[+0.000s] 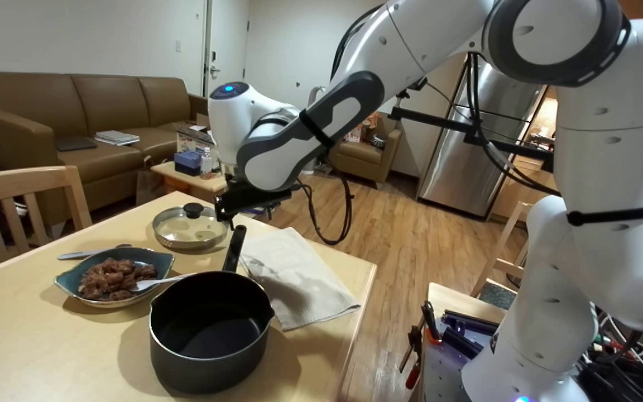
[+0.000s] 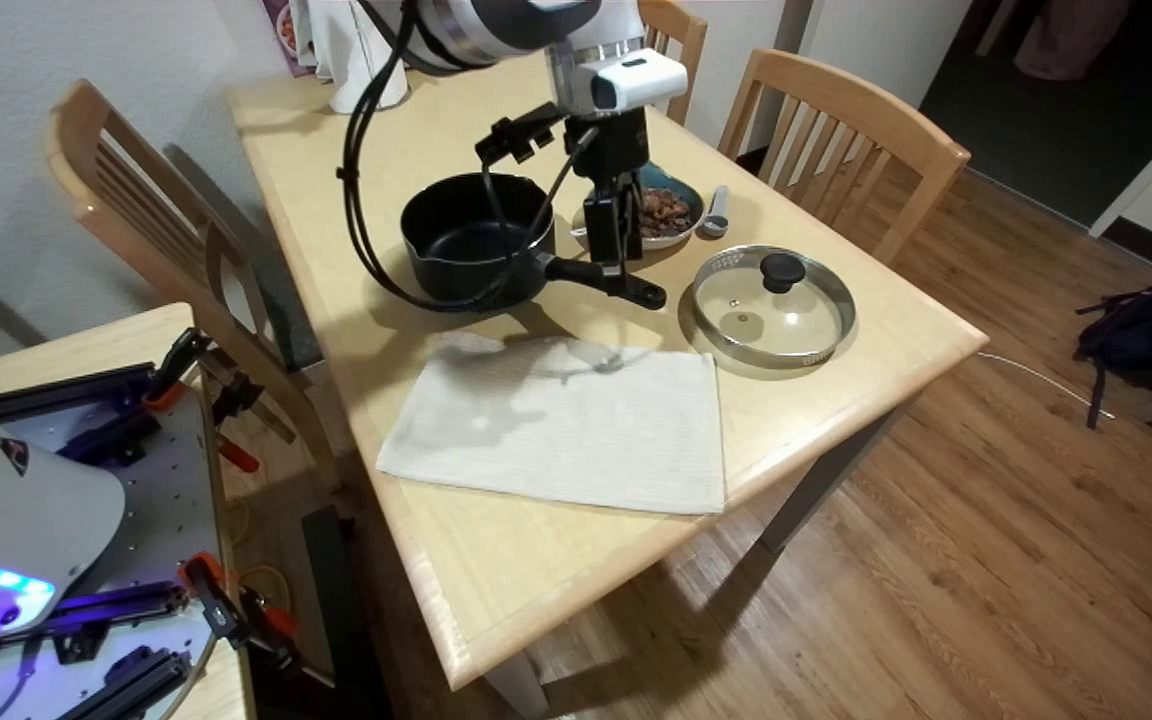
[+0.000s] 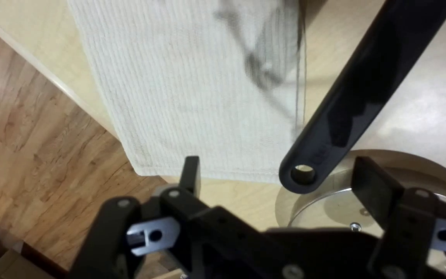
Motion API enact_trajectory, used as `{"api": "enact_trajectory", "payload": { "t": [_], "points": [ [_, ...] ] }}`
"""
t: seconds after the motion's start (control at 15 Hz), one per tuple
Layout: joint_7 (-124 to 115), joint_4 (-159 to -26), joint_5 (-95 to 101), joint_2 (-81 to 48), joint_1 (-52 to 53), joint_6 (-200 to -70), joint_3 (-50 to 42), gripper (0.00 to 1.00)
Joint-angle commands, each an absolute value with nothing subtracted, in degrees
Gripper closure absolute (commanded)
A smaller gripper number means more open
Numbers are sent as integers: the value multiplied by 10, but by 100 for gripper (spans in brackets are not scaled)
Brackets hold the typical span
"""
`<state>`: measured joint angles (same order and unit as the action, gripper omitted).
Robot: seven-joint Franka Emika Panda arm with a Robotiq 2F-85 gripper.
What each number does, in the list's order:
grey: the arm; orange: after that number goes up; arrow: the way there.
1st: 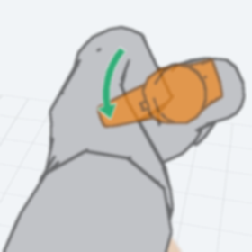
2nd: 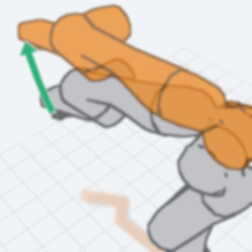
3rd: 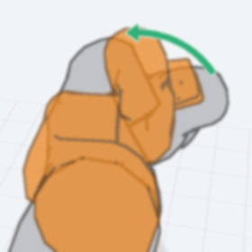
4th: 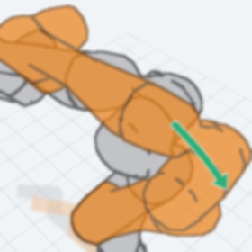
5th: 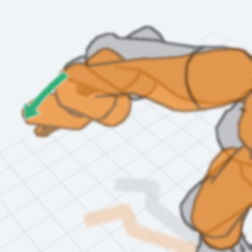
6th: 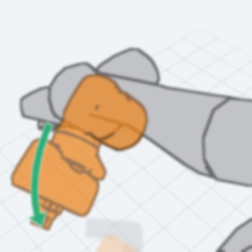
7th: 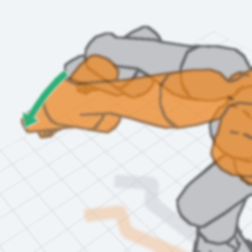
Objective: Move the black pot closer to the bowl
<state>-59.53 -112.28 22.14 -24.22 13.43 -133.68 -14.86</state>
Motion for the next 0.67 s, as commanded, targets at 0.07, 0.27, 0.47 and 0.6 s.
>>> {"api": "enact_trajectory", "payload": {
  "t": [0.07,0.27,0.47,0.6],
  "points": [
    [-617,-1140,185,-269,89,-1374,-116,0],
    [-612,-1136,204,-267,94,-1363,-122,0],
    [-612,-1133,204,-267,94,-1363,-120,0],
    [-610,-1132,209,-263,96,-1360,-120,0]
  ]
}}
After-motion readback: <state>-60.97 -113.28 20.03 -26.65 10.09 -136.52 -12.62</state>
